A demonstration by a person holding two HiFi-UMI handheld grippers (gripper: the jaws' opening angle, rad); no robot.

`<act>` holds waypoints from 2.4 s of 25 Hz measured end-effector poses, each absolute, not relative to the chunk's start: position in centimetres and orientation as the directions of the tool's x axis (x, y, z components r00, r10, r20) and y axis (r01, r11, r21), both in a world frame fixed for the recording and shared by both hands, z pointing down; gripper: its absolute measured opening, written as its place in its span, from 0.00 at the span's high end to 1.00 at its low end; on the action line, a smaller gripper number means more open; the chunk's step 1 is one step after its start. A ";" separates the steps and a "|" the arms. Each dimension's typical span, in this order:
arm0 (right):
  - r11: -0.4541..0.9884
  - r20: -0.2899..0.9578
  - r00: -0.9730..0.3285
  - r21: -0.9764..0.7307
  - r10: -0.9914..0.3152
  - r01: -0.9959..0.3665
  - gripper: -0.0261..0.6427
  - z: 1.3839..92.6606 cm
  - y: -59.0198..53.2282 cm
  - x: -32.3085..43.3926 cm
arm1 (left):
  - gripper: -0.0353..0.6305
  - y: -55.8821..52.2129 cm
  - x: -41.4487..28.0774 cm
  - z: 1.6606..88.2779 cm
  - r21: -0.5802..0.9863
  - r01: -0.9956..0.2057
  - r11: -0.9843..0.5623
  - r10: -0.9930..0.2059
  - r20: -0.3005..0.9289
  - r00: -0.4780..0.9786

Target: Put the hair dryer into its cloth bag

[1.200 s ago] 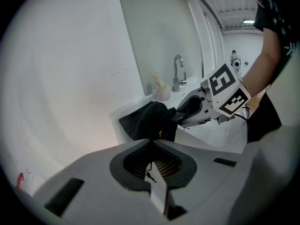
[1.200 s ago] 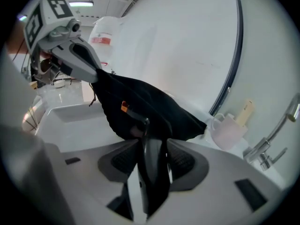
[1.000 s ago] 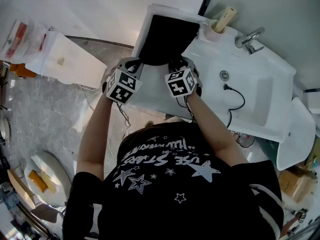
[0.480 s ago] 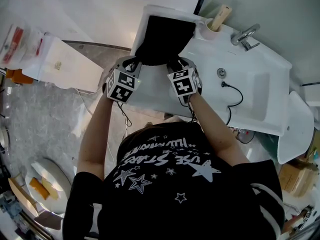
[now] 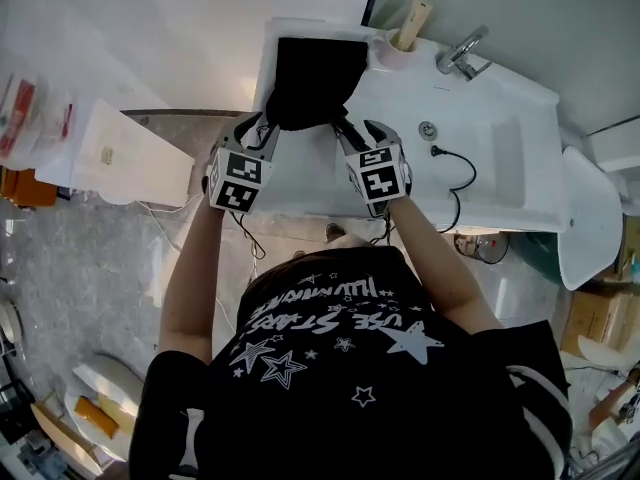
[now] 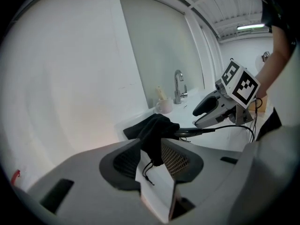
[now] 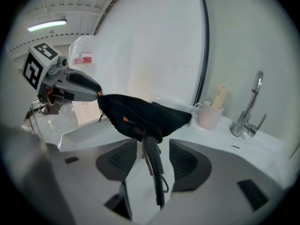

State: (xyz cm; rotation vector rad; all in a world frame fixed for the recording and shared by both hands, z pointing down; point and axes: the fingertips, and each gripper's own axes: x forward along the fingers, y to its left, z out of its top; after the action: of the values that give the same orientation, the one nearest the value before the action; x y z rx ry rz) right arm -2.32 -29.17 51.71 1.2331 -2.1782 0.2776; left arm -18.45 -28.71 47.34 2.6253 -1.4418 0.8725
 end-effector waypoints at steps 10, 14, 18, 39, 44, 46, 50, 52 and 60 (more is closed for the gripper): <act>0.414 0.510 -0.318 0.084 -0.799 -0.907 0.73 48.0 -22.9 0.0 | 0.73 -24.7 -17.2 46.2 -0.157 -0.762 -0.629 -0.745 0.404 0.531; 0.355 0.491 -0.261 0.107 -0.831 -0.929 0.79 47.7 -19.9 2.4 | 0.73 -23.0 -15.5 47.2 -0.107 -0.739 -0.665 -0.707 0.410 0.576; 0.286 0.463 -0.220 0.077 -0.859 -0.955 0.93 47.3 -18.4 5.4 | 0.75 -21.4 -14.2 47.3 -0.079 -0.743 -0.664 -0.701 0.411 0.582; 0.525 0.425 -0.473 0.005 -0.772 -0.851 0.95 46.9 -11.8 17.3 | 0.92 -11.9 -3.0 47.7 -0.036 -0.882 -0.470 -0.794 0.455 0.404; 0.555 0.419 -0.506 -0.006 -0.754 -0.832 0.95 47.6 -9.4 19.2 | 0.93 -9.1 -0.8 48.1 -0.010 -0.906 -0.423 -0.813 0.446 0.375; 0.570 0.418 -0.520 -0.008 -0.745 -0.822 0.95 47.9 -8.2 19.9 | 0.93 -7.9 0.1 48.4 -0.004 -0.913 -0.408 -0.818 0.445 0.364; 0.598 0.426 -0.545 -0.011 -0.723 -0.802 0.95 48.7 -5.8 21.3 | 0.93 -5.3 2.0 49.2 0.000 -0.917 -0.400 -0.816 0.455 0.356; 0.611 0.430 -0.557 -0.015 -0.711 -0.791 0.95 49.1 -4.5 21.8 | 0.93 -3.7 2.8 49.5 0.009 -0.919 -0.394 -0.816 0.457 0.354; 0.670 0.467 -0.605 -0.036 -0.645 -0.742 0.95 51.8 1.0 23.5 | 0.93 1.5 5.9 51.5 -0.013 -0.913 -0.407 -0.801 0.486 0.350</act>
State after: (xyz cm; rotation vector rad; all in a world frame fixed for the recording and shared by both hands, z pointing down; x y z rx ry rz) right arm 23.46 0.97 51.78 1.0830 -2.4673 0.3153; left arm 5.91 1.50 51.47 2.3543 -1.5336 0.6219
